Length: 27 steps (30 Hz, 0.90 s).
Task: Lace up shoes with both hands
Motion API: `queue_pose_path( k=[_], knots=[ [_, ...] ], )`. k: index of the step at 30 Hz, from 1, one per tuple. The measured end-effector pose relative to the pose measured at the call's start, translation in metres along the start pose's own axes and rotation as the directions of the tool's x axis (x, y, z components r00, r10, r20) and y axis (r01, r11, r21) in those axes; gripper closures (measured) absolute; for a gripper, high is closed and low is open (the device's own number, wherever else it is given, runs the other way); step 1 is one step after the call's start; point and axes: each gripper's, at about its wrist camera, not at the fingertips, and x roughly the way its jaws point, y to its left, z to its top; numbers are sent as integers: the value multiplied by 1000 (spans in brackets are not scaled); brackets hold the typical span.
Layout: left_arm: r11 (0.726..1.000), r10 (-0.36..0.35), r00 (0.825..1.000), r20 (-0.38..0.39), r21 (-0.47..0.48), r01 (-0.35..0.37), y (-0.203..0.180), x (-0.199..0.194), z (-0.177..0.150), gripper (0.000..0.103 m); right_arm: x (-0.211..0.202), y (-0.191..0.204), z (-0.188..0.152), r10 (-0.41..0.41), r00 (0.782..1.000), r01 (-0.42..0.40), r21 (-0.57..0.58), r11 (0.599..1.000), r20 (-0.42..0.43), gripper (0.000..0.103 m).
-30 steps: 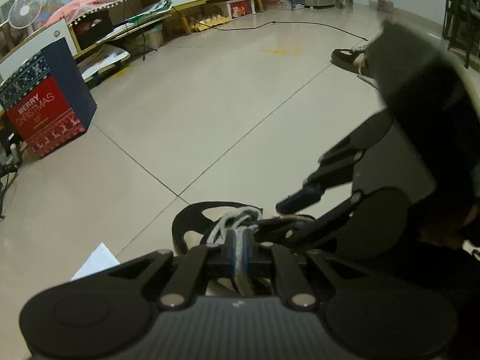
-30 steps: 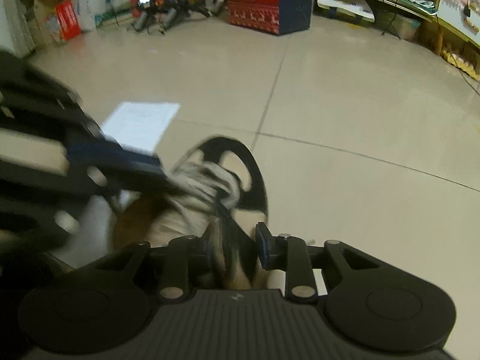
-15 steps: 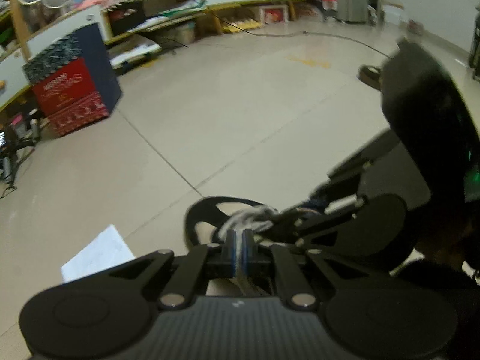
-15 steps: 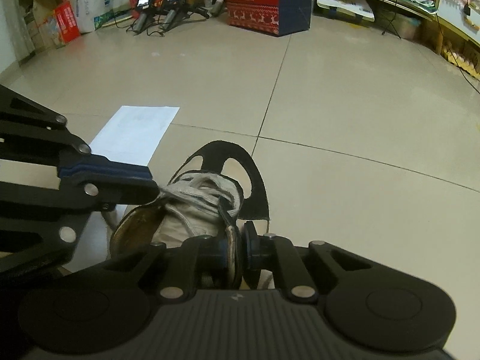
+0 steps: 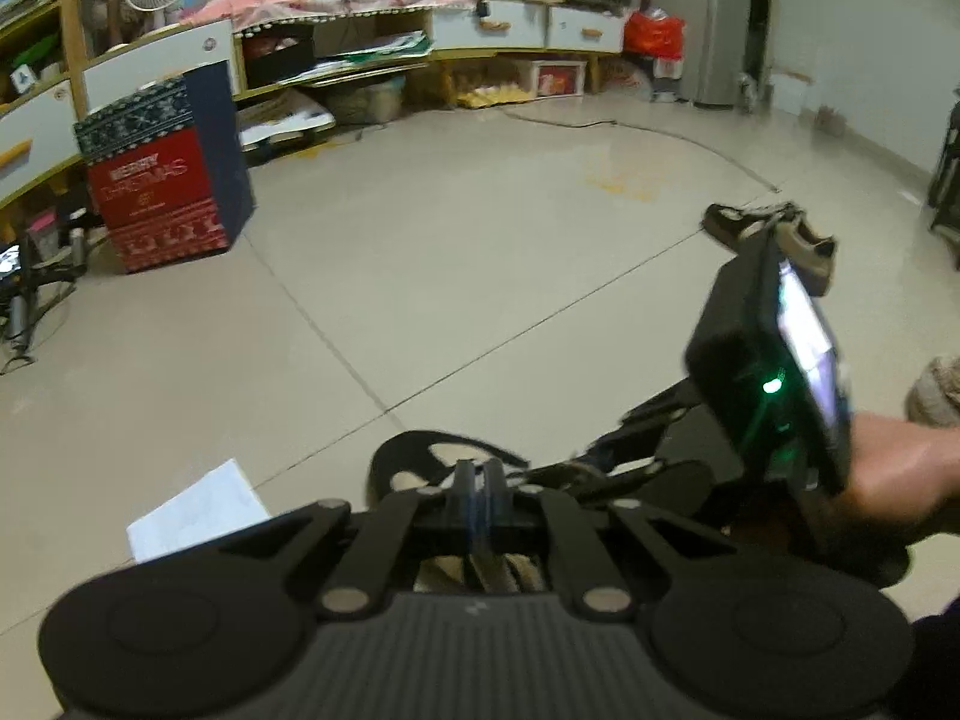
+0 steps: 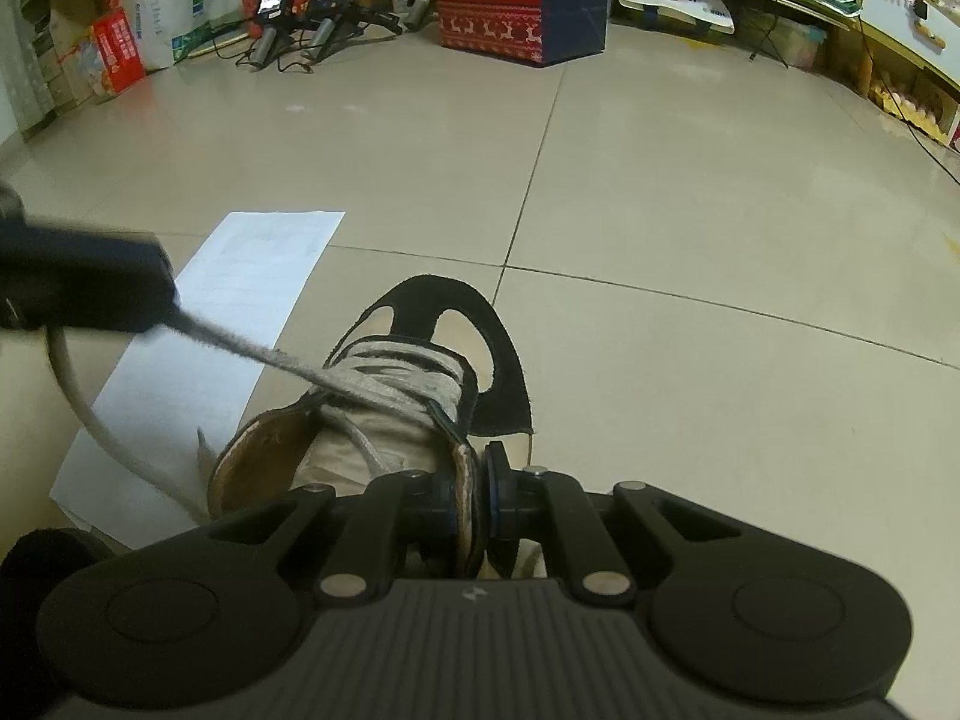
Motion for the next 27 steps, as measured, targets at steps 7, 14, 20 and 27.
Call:
queue_pose_path(
  k=[7, 14, 20, 27],
  knots=[
    [999, -26, 1000, -12, 32, 26, -2, 0, -9, 101, -10, -2, -5, 36, 998, -33, -63, 997, 47, 76],
    [997, -63, 998, 3, 54, 63, -12, -1, -3, 100, -32, 31, -15, 67, 983, 6, -394, 919, 172, 66],
    [994, -86, 996, -1, 61, 86, -13, -2, -3, 100, -25, 35, -16, 79, 975, 31, -481, 876, 207, 77],
    [994, -98, 995, 13, 47, 97, -4, -15, 0, 103, -29, 30, -15, 144, 957, -9, -469, 883, 252, 102]
  ],
)
